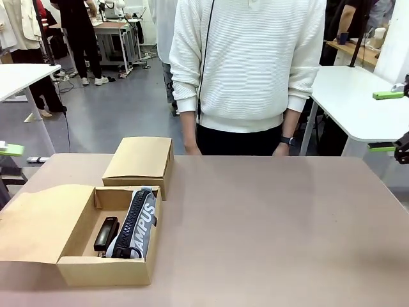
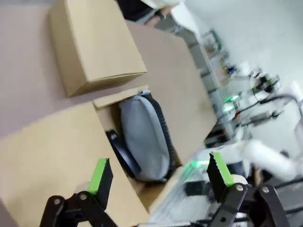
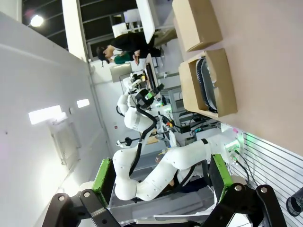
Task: Place items inside the box.
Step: Close the lid of the Mailer Box closest to the robot.
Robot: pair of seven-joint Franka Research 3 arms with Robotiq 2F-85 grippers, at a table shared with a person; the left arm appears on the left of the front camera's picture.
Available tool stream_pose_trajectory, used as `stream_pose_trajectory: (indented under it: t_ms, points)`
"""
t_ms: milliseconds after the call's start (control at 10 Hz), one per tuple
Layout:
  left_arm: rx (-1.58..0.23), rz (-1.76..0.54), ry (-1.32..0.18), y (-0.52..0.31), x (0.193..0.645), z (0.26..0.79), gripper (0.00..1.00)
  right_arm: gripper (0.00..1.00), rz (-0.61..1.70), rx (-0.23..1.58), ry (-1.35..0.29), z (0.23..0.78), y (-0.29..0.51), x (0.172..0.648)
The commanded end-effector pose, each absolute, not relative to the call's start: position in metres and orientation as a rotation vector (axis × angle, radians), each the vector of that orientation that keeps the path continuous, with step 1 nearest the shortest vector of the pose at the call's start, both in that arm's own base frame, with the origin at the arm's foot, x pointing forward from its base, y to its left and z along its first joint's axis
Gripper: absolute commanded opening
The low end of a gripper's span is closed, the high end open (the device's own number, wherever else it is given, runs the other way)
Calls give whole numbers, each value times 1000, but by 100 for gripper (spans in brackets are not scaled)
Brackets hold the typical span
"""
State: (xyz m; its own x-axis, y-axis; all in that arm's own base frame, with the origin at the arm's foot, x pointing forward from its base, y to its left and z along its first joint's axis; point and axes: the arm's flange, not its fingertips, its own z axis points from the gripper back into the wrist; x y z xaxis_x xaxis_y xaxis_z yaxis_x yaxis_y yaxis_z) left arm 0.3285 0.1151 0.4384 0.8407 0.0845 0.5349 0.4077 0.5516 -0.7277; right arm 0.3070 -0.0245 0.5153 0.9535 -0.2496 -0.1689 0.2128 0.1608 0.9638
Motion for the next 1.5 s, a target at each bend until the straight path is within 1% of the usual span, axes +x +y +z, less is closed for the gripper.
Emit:
stream_pose_trajectory:
  t_ms: [0,100,200,300,400,500,600,700,800,1000,1100,1200,1300,1400]
  points:
    - [-741,-572,-1102,90,333,414,100,100,-324,1384,-31,517,-27,306]
    - [-685,-643,-1217,92,336,413,100,100,-324,1384,-31,517,-27,306]
    - [-815,-397,-1003,100,365,429,100,100,-324,1384,-31,517,-27,306]
    - [-831,-450,-764,95,352,441,100,100,-324,1384,-31,517,-27,306]
    - [-831,-450,-764,95,352,441,100,100,-324,1384,-31,517,-27,306]
    - [-792,-455,-882,100,360,440,100,100,-324,1384,-31,517,-27,306]
    - [-803,-684,-915,92,356,438,100,100,-324,1384,-31,517,-27,306]
    - [-847,-994,-989,122,361,432,100,100,-324,1384,-31,517,-27,306]
    - [-765,-1102,-1006,154,360,424,100,100,-324,1384,-31,517,-27,306]
    - [-659,-1128,-949,203,332,403,100,100,-324,1384,-31,517,-27,306]
    - [-645,-1139,-856,222,329,394,100,100,-324,1384,-31,517,-27,306]
    - [-623,-1113,-681,233,340,380,100,100,-324,1384,-31,517,-27,306]
    - [-338,-825,-865,221,348,381,100,100,-324,1384,-31,517,-27,306]
    - [-632,-1125,-805,228,319,386,100,100,-324,1384,-31,517,-27,306]
